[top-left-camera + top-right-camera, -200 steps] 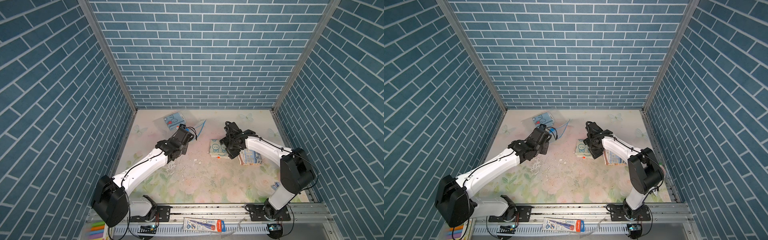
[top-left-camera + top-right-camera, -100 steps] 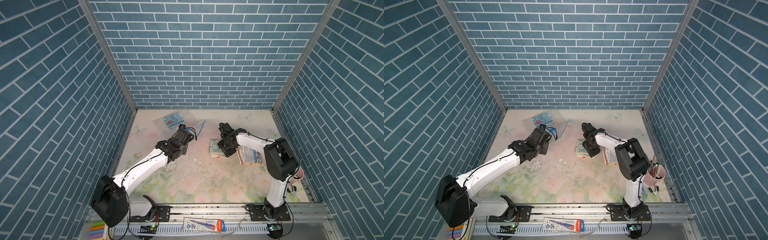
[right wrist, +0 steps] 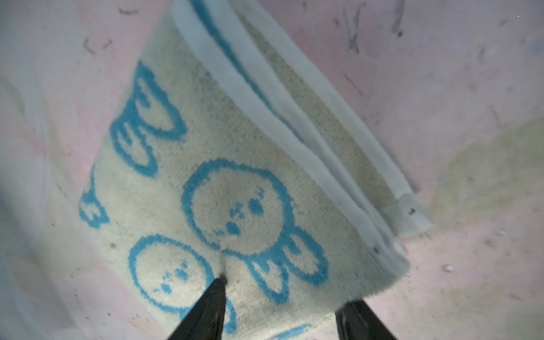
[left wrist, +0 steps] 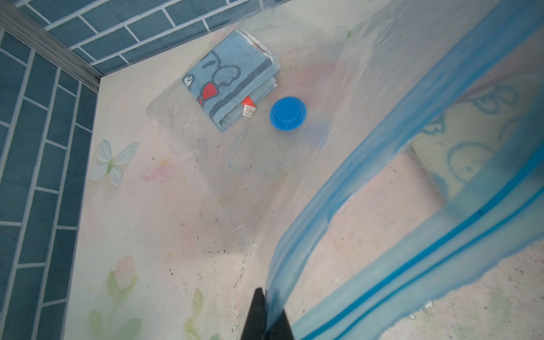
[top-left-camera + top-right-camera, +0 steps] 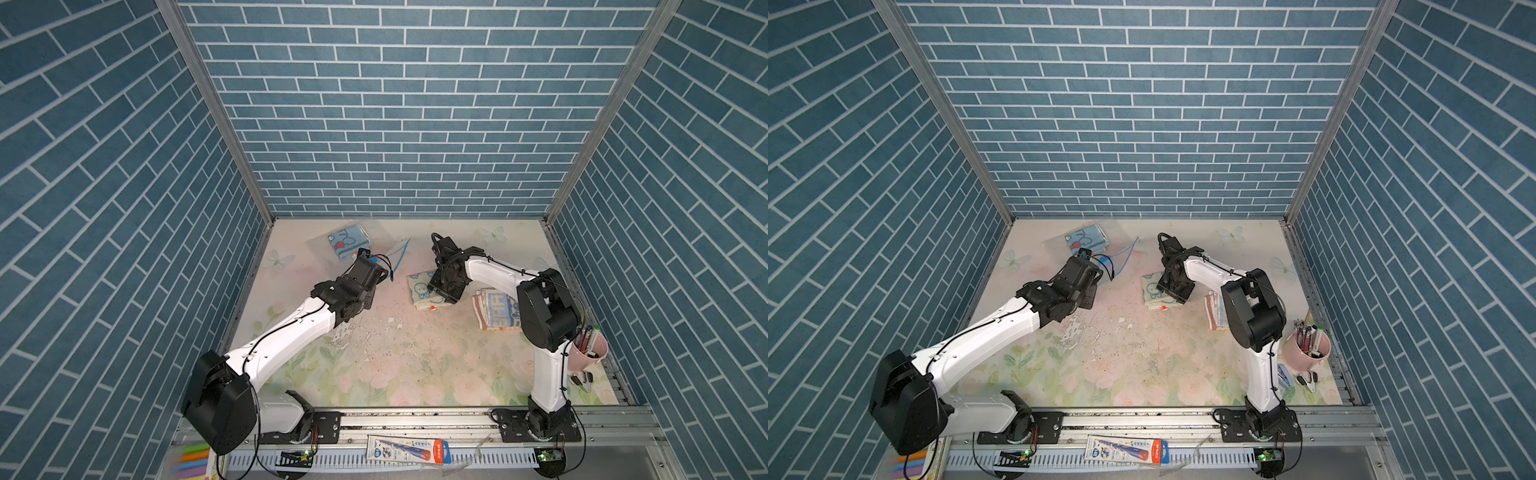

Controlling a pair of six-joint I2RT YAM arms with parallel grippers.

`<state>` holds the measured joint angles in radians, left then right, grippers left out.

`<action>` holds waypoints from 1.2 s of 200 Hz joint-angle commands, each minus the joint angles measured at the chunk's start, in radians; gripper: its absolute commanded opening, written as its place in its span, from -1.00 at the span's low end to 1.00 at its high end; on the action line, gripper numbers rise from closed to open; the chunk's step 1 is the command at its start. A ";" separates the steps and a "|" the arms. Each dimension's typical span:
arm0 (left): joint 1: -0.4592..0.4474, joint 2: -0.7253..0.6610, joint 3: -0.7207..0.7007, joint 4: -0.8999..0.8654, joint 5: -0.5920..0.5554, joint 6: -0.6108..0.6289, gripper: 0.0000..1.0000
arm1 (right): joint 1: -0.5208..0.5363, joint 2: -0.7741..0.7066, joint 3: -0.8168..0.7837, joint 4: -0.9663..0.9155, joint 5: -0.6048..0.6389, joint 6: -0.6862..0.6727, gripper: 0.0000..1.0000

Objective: Place the folded towel into the vacuum bag
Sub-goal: Move the towel to the center of the board, then pick up the towel from the center of the board.

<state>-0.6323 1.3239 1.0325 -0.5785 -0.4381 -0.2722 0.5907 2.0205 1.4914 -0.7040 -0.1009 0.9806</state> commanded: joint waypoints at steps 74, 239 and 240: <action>0.004 0.005 0.026 -0.022 -0.017 0.008 -1.00 | -0.067 -0.097 -0.037 -0.118 0.078 -0.084 0.28; 0.004 -0.018 -0.005 0.005 -0.007 0.006 -1.00 | -0.022 -0.104 -0.180 0.169 -0.040 0.776 0.47; 0.004 -0.018 -0.005 0.006 -0.007 0.005 -1.00 | -0.023 -0.103 -0.179 0.169 -0.040 0.776 0.46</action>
<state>-0.6323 1.3239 1.0336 -0.5861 -0.4442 -0.2722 0.5671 1.8904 1.2724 -0.5217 -0.1574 1.6047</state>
